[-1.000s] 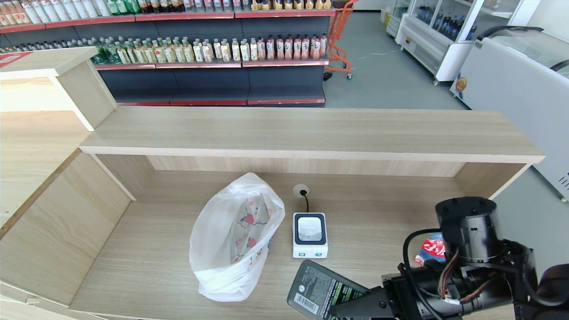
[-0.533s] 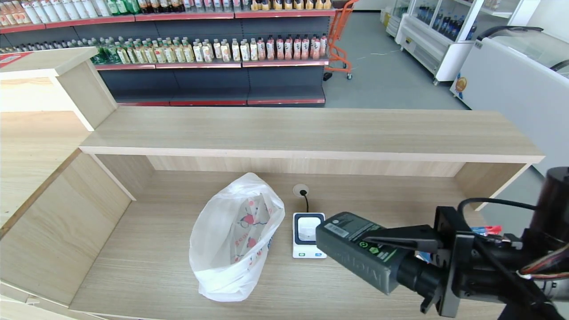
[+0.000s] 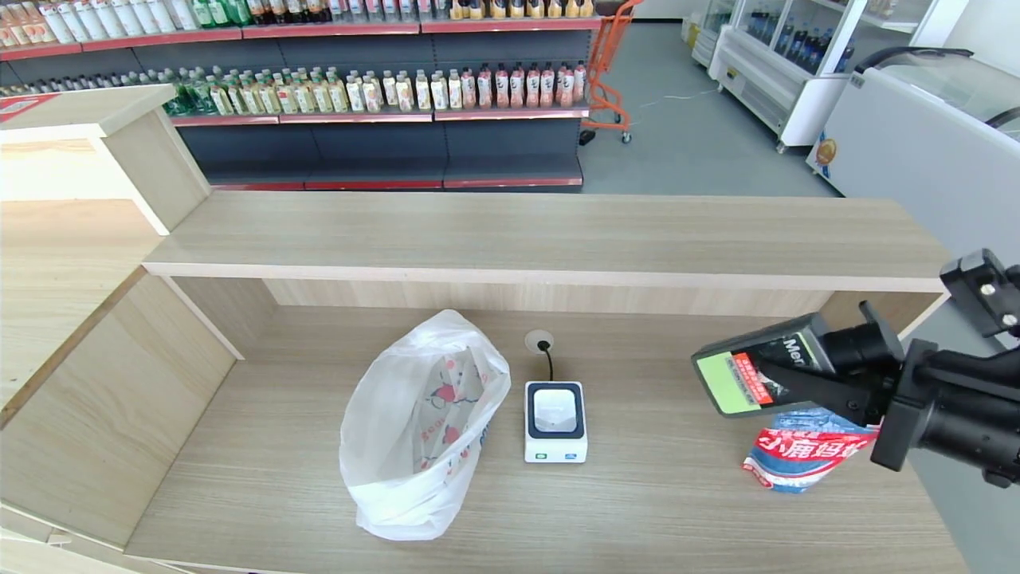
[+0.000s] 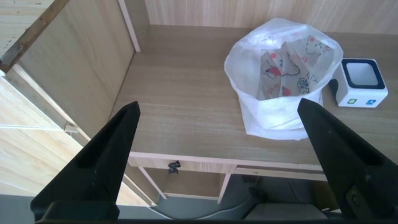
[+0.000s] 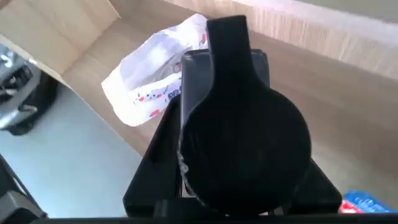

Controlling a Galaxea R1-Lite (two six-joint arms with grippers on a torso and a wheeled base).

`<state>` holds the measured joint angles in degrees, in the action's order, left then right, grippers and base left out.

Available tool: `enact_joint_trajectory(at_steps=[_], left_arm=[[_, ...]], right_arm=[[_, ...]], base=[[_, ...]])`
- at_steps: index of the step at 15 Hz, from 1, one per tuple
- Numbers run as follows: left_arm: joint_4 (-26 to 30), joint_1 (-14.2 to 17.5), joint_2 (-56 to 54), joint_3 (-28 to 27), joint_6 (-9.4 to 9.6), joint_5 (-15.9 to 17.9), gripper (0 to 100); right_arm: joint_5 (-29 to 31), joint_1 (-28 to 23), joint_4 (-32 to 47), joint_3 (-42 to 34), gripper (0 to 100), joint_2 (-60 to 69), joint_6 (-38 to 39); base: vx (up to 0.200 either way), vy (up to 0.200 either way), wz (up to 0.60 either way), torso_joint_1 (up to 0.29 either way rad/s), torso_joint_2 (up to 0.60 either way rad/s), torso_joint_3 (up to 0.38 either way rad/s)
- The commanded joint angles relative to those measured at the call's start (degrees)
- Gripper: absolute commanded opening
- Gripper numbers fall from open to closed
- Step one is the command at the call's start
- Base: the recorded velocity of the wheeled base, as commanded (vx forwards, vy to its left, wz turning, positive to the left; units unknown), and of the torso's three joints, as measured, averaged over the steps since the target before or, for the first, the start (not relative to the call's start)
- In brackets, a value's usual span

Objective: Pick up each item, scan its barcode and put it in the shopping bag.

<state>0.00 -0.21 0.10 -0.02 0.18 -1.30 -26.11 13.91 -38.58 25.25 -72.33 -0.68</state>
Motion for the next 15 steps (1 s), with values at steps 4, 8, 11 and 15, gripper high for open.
enact_joint_trajectory(at_steps=[4,8,11,15], left_arm=[[0.0,0.0,0.0,0.0,-0.01,0.0,100],[0.0,0.0,0.0,0.0,-0.01,0.0,100],[0.0,0.0,0.0,0.0,-0.01,0.0,100],[0.0,0.0,0.0,-0.1,-0.01,0.0,100]], right_arm=[[9.7,6.0,-0.2,1.6,0,-17.8,25.2],[11.0,10.7,-5.6,4.2,0,-30.3,30.0],[16.4,12.8,-8.3,8.3,0,-38.3,29.9],[16.9,13.5,-9.1,13.9,0,-44.1,29.2]], base=[[0.000,0.000,0.00,0.000,0.00,0.000],[0.000,0.000,0.00,0.000,0.00,0.000],[0.000,0.000,0.00,0.000,0.00,0.000],[0.000,0.000,0.00,0.000,0.00,0.000]])
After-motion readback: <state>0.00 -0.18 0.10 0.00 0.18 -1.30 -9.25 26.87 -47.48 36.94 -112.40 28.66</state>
